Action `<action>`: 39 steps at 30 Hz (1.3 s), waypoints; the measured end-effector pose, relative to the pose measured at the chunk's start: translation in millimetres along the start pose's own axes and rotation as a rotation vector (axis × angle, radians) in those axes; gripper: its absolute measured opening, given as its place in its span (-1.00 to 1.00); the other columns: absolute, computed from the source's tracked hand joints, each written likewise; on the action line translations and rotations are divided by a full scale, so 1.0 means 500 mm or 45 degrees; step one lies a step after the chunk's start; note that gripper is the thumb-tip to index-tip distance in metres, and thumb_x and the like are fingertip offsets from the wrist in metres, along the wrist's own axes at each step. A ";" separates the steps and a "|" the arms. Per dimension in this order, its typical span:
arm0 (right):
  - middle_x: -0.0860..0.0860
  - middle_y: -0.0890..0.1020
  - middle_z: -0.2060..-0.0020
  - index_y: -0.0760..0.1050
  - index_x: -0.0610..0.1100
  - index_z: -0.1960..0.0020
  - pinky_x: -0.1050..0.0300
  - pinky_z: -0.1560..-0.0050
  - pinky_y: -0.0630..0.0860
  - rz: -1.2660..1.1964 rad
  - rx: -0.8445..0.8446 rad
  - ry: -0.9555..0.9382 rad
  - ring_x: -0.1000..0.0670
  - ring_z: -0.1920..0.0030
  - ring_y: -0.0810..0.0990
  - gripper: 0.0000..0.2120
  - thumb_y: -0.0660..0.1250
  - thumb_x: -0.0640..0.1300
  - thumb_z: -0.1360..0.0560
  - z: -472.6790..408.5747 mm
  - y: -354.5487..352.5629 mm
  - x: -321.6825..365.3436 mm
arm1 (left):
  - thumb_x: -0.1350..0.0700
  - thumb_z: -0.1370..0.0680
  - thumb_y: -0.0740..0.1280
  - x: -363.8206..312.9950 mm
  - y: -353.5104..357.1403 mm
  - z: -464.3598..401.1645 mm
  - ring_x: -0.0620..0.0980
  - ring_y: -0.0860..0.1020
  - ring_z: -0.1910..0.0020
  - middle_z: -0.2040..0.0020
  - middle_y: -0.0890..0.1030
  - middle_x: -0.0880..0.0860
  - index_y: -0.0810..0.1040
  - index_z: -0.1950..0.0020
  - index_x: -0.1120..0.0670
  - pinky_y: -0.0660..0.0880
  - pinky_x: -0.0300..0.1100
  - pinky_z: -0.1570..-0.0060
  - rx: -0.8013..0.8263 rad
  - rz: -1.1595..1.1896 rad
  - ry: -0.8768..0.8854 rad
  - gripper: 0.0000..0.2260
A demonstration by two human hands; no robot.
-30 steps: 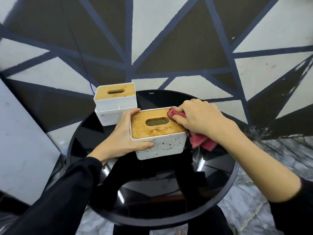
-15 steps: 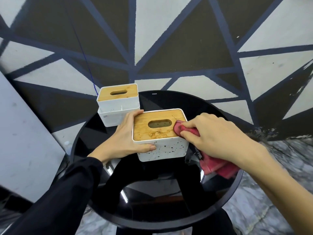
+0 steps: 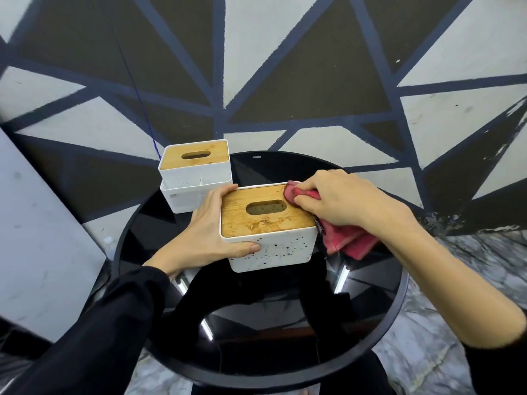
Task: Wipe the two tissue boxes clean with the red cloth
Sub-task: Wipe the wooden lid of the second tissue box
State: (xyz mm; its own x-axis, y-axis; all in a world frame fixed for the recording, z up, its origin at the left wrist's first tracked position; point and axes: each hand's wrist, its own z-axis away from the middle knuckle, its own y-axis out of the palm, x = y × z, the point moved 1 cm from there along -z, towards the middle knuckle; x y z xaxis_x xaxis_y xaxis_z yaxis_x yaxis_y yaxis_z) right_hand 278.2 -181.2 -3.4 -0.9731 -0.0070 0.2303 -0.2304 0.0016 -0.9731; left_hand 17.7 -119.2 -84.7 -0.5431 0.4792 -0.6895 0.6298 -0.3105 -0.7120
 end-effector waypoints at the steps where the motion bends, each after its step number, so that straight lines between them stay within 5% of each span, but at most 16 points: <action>1: 0.03 0.55 0.08 0.56 0.11 -0.08 -0.05 0.01 0.47 0.008 0.011 -0.007 -0.16 -0.01 0.56 -0.73 0.19 0.24 -0.64 0.019 0.000 0.000 | -0.46 -0.22 0.55 0.000 0.000 0.001 -0.07 0.22 -0.51 -0.49 0.21 -0.24 0.04 -0.59 -0.31 0.28 0.18 -0.56 0.003 -0.006 -0.002 0.08; 7: 0.04 0.46 -0.04 0.45 0.25 -0.47 -0.01 0.07 0.36 0.105 0.015 0.016 -0.09 0.06 0.45 -0.60 0.10 0.24 -0.68 0.137 -0.007 0.030 | -0.44 -0.24 0.55 0.000 0.000 0.003 -0.11 0.20 -0.51 -0.48 0.18 -0.30 0.01 -0.60 -0.32 0.26 0.14 -0.57 0.024 -0.005 -0.006 0.08; 17: -0.07 0.57 -0.15 0.54 0.01 -0.32 0.00 0.04 0.33 0.225 -0.087 0.039 -0.20 -0.16 0.58 -0.63 0.19 0.19 -0.67 -0.010 -0.007 0.025 | -0.44 -0.20 0.57 -0.001 -0.001 -0.001 -0.08 0.20 -0.52 -0.49 0.19 -0.26 0.03 -0.58 -0.35 0.27 0.16 -0.57 0.020 0.019 -0.025 0.09; 26: 0.04 0.39 0.06 0.51 0.24 -0.39 -0.05 -0.10 0.46 0.296 0.091 -0.075 -0.15 -0.05 0.55 -0.65 0.11 0.21 -0.69 0.049 -0.029 0.017 | -0.46 -0.21 0.55 -0.004 0.005 -0.001 -0.14 0.20 -0.49 -0.48 0.21 -0.24 0.03 -0.57 -0.33 0.23 0.16 -0.58 -0.009 0.002 -0.018 0.07; 29: 0.07 0.35 0.10 0.44 0.25 -0.47 0.02 0.01 0.38 0.329 0.132 -0.095 -0.10 0.11 0.45 -0.63 0.09 0.20 -0.71 0.100 -0.035 0.031 | -0.45 -0.21 0.55 -0.009 0.005 0.001 -0.17 0.19 -0.48 -0.47 0.20 -0.26 0.03 -0.57 -0.32 0.23 0.13 -0.58 -0.009 0.011 -0.023 0.08; 34: 0.05 0.46 -0.01 0.51 0.25 -0.41 0.00 -0.02 0.42 0.284 0.116 -0.095 -0.13 -0.12 0.57 -0.64 0.14 0.22 -0.68 0.084 -0.037 0.029 | -0.46 -0.22 0.56 -0.002 0.004 -0.001 -0.10 0.21 -0.51 -0.49 0.21 -0.24 0.02 -0.55 -0.36 0.26 0.19 -0.57 0.014 0.024 -0.023 0.07; 39: 0.03 0.47 -0.01 0.53 0.20 -0.36 0.00 0.03 0.32 0.183 -0.034 -0.024 -0.16 -0.11 0.55 -0.62 0.13 0.28 -0.65 0.017 -0.002 0.004 | -0.44 -0.21 0.57 -0.002 0.007 -0.001 -0.08 0.21 -0.51 -0.50 0.21 -0.22 0.03 -0.57 -0.34 0.28 0.16 -0.56 -0.018 0.028 -0.018 0.08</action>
State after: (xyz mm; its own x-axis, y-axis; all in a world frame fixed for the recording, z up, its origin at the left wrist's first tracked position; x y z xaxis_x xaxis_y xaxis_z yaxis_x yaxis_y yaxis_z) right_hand 276.4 -189.9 -1.8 -0.9958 -0.0234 0.0883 -0.0890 0.0301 -0.9956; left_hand 20.7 -120.5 -86.4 -0.5369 0.4606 -0.7068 0.6494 -0.3091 -0.6948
